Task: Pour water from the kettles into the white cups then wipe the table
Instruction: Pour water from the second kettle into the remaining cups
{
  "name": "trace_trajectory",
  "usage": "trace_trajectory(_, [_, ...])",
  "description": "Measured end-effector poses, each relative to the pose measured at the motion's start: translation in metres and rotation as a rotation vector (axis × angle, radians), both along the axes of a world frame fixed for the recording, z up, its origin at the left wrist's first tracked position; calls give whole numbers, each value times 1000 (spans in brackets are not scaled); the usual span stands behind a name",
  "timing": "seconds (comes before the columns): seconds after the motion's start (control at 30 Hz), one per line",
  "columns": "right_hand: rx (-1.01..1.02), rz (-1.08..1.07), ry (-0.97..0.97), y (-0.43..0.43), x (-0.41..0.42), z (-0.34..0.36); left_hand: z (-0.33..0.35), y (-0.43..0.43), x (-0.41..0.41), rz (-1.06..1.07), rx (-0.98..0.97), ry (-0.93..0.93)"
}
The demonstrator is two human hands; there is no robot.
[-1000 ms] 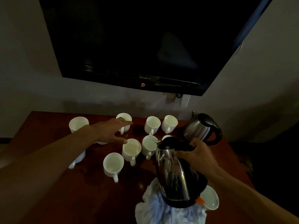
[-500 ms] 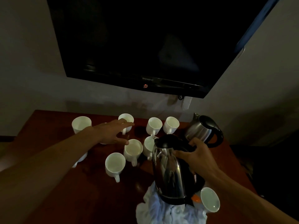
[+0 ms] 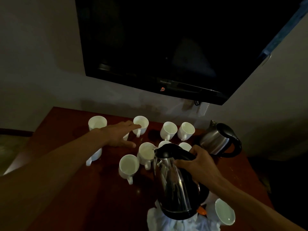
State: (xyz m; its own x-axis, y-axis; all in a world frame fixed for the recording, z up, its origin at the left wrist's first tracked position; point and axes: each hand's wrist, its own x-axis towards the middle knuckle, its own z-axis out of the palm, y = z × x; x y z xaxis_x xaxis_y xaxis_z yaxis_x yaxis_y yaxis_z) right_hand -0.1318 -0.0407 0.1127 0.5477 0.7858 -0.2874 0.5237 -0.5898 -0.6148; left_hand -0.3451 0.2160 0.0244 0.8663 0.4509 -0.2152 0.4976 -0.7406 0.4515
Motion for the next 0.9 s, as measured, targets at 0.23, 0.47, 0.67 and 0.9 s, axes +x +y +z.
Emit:
trace_trajectory(0.23, [-53,33,-39,8,-4,-5,-3,0,-6,27,3,-1])
trace_trajectory(0.47, [-78,39,-79,14,-6,-5,-9,1,-3,11,7,-14])
trace_trajectory(0.67, [-74,39,-111,19,-6,-5,-15,1,-1,14,33,-9])
trace_trajectory(0.9, [-95,61,-93,20,-5,-5,-24,1,-6,9,41,44])
